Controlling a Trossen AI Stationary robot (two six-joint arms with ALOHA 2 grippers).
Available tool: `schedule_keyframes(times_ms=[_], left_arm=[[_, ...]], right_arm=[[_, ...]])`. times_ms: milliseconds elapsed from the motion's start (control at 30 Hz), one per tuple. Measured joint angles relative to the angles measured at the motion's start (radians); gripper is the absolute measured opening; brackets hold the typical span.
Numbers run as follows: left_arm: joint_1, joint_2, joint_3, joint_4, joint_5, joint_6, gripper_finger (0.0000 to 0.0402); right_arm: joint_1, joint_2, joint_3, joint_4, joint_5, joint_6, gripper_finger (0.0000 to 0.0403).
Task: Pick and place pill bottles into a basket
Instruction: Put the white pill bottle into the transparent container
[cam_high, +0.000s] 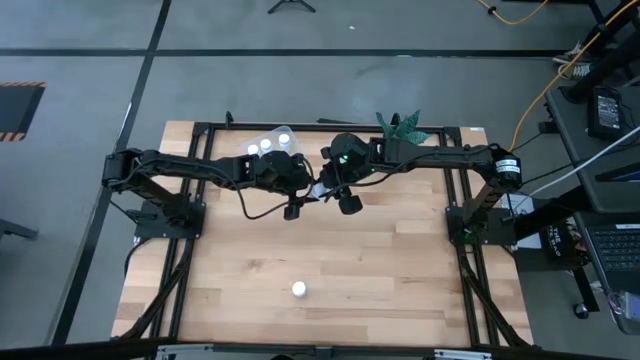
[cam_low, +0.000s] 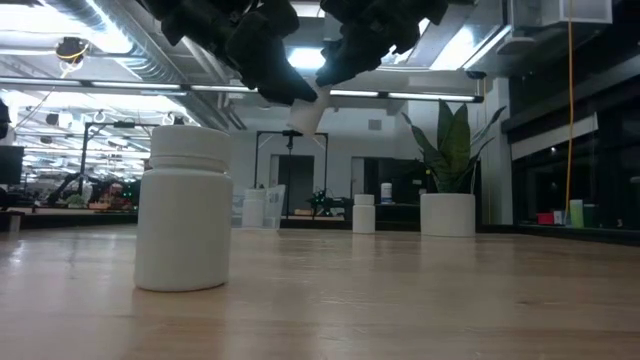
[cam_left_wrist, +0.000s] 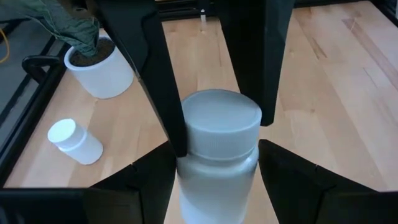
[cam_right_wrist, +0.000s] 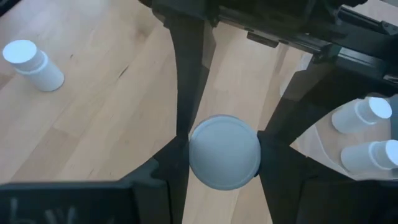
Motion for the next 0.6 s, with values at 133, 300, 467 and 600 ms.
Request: schedule_keyframes(times_ms=[133, 300, 467, 600], left_arm=[[0.000, 0.000, 0.000, -0.001, 0.000, 0.000, 0.0219], [0.000, 0.000, 0.014, -0.035, -0.026, 0.000, 0.0219], [0.000, 0.032, 0.080, -0.138, -0.047, 0.015, 0.0219], [-0.002, 0.071, 0.120, -0.140, -0.044, 0.034, 0.0219]], right_arm=[[0.000, 0.000, 0.000, 0.000, 0.000, 0.000, 0.0150], [0.000, 0.000, 0.000, 0.000, 0.002, 0.000, 0.0150], [0.000, 0.000, 0.000, -0.002, 0.003, 0.007, 0.0150], [0.000, 0.001, 0.000, -0.006, 0.002, 0.008, 0.0150]])
